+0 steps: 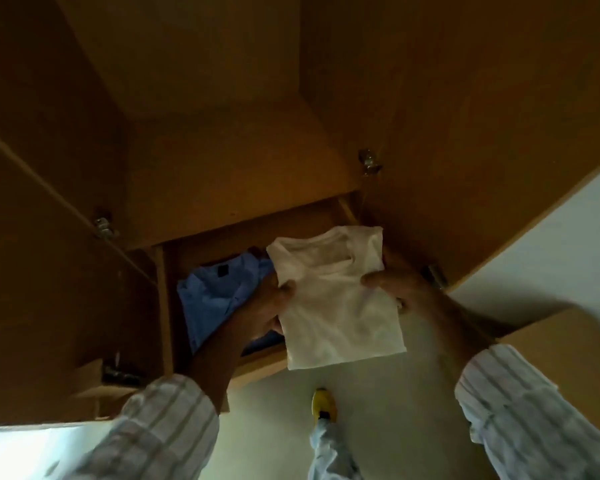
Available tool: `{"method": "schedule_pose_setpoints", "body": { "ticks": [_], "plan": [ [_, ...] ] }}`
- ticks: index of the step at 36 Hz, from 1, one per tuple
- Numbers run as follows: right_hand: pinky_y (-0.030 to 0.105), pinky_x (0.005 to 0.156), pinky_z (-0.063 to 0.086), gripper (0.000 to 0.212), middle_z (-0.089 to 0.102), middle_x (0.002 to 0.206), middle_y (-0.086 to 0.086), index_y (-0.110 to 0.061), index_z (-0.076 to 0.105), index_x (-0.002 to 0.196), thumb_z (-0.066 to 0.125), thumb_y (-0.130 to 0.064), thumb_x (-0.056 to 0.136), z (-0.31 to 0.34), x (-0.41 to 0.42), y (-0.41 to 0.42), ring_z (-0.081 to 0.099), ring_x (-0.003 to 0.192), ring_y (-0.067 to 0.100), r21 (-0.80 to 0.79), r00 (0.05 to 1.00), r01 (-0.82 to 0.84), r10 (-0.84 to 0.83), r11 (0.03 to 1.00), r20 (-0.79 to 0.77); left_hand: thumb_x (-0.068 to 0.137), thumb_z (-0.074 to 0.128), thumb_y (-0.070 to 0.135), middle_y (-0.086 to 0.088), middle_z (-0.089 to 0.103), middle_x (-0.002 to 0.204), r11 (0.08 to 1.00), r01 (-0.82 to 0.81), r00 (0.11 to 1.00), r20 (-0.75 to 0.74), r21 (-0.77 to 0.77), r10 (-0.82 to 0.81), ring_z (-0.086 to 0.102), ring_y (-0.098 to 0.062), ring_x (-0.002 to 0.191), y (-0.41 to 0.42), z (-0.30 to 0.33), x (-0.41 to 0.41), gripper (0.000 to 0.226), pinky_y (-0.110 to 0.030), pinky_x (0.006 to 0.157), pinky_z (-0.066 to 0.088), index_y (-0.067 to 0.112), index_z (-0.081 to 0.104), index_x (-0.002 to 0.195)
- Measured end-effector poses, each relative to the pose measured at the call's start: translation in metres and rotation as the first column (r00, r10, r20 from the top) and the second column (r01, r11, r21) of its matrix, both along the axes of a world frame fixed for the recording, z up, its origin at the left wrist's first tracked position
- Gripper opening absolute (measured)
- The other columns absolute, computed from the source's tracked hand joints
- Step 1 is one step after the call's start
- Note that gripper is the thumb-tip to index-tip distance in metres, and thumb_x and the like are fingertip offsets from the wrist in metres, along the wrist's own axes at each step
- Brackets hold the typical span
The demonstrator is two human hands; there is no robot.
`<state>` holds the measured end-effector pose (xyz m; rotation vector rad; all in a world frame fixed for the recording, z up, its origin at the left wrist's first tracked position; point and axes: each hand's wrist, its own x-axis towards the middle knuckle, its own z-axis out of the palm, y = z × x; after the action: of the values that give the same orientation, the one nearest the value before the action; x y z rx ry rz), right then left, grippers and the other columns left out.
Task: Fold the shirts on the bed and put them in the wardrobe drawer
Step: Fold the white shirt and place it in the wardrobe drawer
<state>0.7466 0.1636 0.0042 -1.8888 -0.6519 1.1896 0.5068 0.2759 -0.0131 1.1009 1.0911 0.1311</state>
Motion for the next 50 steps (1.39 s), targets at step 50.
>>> {"method": "schedule_pose_setpoints", "body": {
  "ticks": [50],
  "plan": [
    [0.059, 0.119, 0.022, 0.088, -0.009, 0.168, 0.005, -0.049, 0.004, 0.156, 0.061, -0.029, 0.092, -0.140, -0.187, 0.108, -0.003, 0.153, 0.039, -0.497, -0.091, -0.825, 0.807, 0.267, 0.584, 0.080, 0.070, 0.059, 0.012, 0.075, 0.095, 0.608, 0.574, 0.783, -0.586, 0.549, -0.210, 0.067, -0.005, 0.089, -0.025, -0.067, -0.158, 0.037, -0.020, 0.080, 0.051, 0.029, 0.073, 0.102]
  ]
}}
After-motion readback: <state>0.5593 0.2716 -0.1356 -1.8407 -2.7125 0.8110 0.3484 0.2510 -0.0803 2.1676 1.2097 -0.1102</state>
